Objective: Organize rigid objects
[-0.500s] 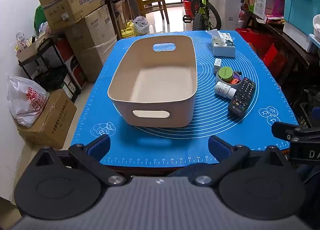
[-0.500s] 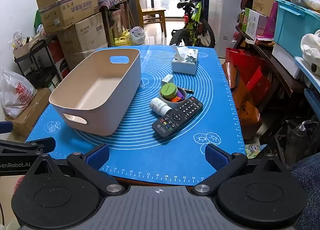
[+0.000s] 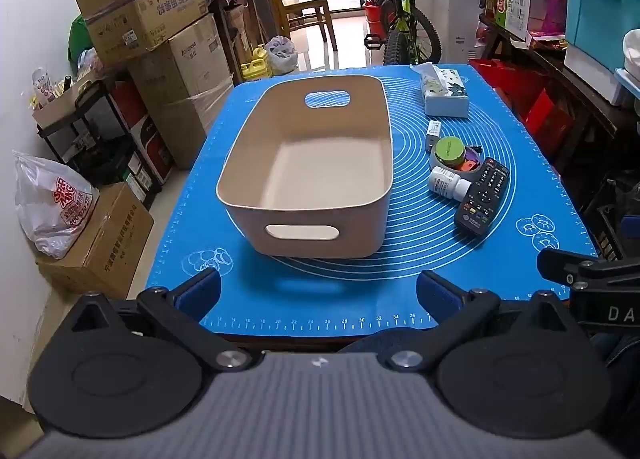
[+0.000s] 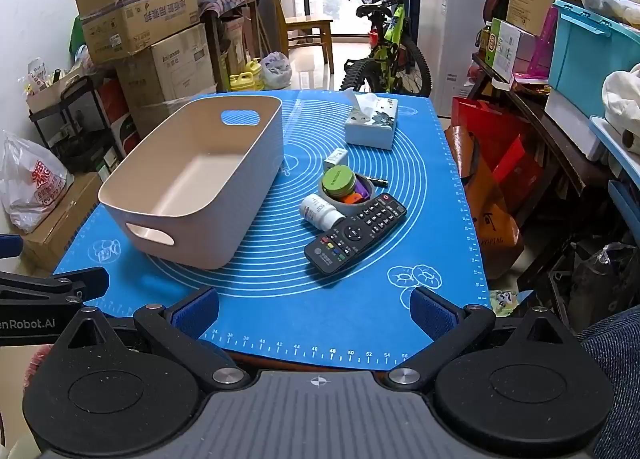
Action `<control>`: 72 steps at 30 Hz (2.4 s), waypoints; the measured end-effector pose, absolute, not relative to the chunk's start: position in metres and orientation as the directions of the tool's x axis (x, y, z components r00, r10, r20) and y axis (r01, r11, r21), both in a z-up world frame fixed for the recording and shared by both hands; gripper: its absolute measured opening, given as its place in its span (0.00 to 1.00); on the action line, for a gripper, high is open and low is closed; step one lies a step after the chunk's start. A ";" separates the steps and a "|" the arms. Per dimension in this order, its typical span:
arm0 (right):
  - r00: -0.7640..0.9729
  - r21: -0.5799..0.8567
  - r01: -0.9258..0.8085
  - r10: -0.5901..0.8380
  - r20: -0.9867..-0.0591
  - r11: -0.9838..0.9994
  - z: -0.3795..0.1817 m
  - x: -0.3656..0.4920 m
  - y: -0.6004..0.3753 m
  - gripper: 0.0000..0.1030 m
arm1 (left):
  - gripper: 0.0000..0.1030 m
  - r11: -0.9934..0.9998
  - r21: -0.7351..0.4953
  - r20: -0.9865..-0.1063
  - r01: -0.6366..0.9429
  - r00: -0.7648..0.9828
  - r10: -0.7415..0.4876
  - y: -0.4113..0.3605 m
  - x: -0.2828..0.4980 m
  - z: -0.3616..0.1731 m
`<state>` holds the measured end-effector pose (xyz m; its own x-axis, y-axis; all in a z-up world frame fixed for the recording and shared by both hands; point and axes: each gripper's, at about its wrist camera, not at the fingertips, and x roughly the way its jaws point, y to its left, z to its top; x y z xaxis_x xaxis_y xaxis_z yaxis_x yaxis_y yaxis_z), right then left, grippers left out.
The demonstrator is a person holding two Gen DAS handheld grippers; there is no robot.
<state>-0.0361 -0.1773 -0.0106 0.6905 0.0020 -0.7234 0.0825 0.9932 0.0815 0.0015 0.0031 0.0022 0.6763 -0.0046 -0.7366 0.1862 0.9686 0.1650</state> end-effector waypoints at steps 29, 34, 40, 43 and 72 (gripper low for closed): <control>0.689 0.073 0.081 -0.003 -0.725 0.994 -0.012 -0.035 -0.175 0.98 | 1.00 0.965 0.180 -0.737 0.190 0.676 0.005 -0.001 -0.001 0.001; 0.688 0.073 0.082 -0.004 -0.725 0.994 -0.012 -0.035 -0.175 0.98 | 1.00 0.964 0.183 -0.736 0.194 0.677 0.004 -0.002 -0.002 0.001; 0.689 0.073 0.082 -0.004 -0.725 0.994 -0.012 -0.036 -0.175 0.98 | 1.00 0.963 0.188 -0.734 0.196 0.679 0.005 -0.002 -0.002 0.001; 0.689 0.072 0.082 -0.004 -0.725 0.994 -0.012 -0.035 -0.175 0.98 | 1.00 0.962 0.189 -0.734 0.195 0.679 0.006 -0.002 -0.002 0.001; 0.688 0.068 0.083 -0.008 -0.726 0.994 -0.012 -0.035 -0.175 0.98 | 1.00 0.964 0.189 -0.731 0.189 0.683 0.010 -0.002 -0.001 0.000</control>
<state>-0.0354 -0.1751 -0.0117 0.6877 -0.0079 -0.7259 0.0829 0.9942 0.0678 -0.0014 -0.0017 0.0001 0.6826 0.0099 -0.7307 0.1887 0.9636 0.1894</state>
